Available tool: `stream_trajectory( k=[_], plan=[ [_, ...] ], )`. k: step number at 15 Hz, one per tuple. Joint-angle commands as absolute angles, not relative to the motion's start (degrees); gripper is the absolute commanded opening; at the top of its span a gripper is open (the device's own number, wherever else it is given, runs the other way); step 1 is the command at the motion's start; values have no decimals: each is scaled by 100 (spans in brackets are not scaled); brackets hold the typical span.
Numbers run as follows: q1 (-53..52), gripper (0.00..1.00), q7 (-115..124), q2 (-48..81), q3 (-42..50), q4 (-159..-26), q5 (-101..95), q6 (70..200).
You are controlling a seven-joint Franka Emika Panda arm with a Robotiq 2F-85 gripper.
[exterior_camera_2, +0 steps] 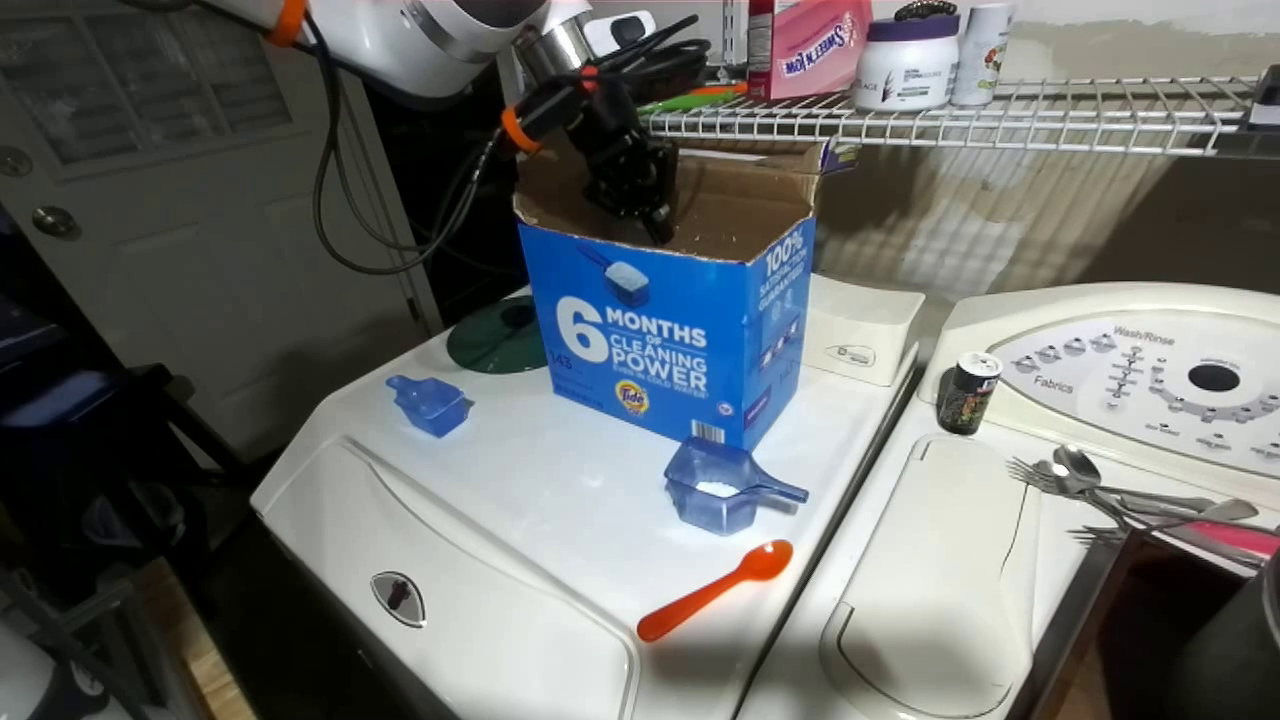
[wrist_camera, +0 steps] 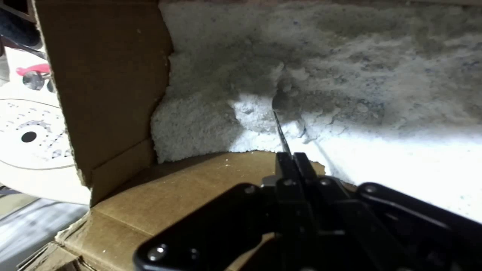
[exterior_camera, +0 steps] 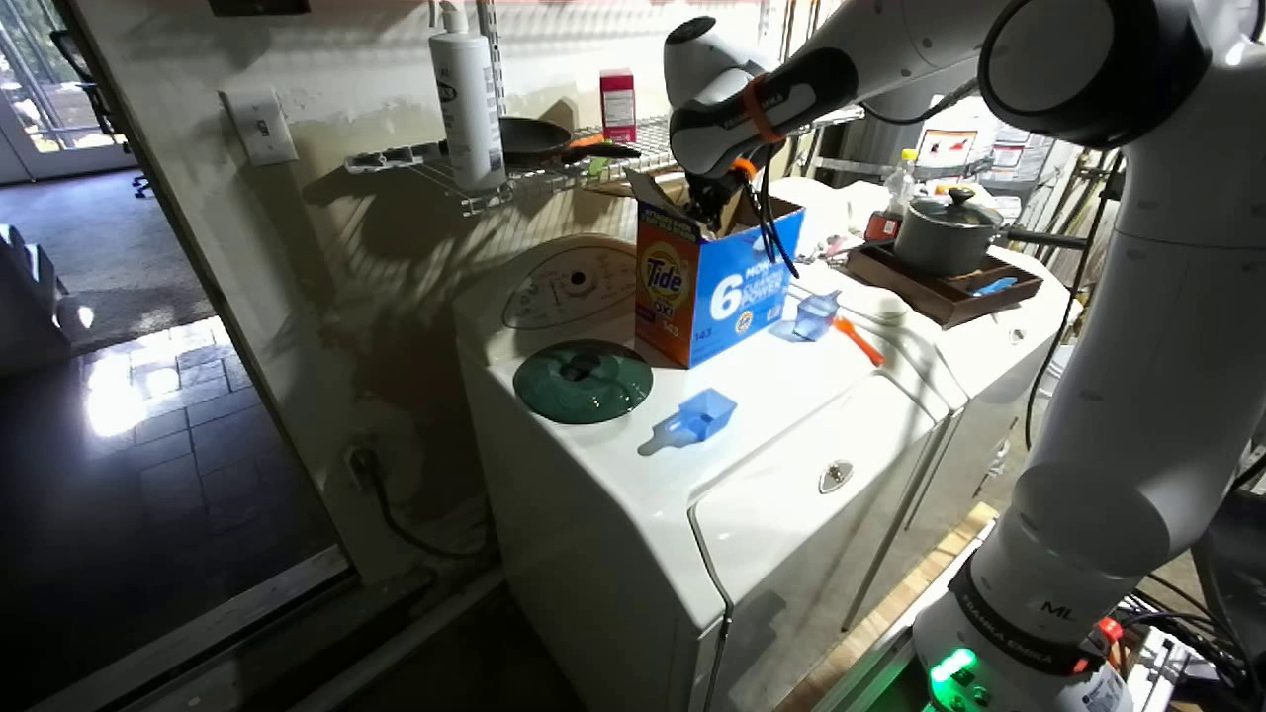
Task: Transfer a spoonful of contents from the blue box to the right scoop
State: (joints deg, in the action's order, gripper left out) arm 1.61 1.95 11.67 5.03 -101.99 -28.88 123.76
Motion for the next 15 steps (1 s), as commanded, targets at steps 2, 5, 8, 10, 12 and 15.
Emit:
stream_trajectory(
  k=[2,5,8,10,12,15],
  plan=[
    [95,1,553,1017,627,-10367,-3618,12463],
    [65,1,702,933,603,-10413,-3852,12415],
    [27,1,836,825,572,-10486,-4118,12376],
    [0,1,964,736,538,-10548,-4248,12291],
    [-26,1,1042,641,496,-10591,-4369,12199],
    [-35,1,1157,503,441,-10648,-4570,12054]
  ],
)
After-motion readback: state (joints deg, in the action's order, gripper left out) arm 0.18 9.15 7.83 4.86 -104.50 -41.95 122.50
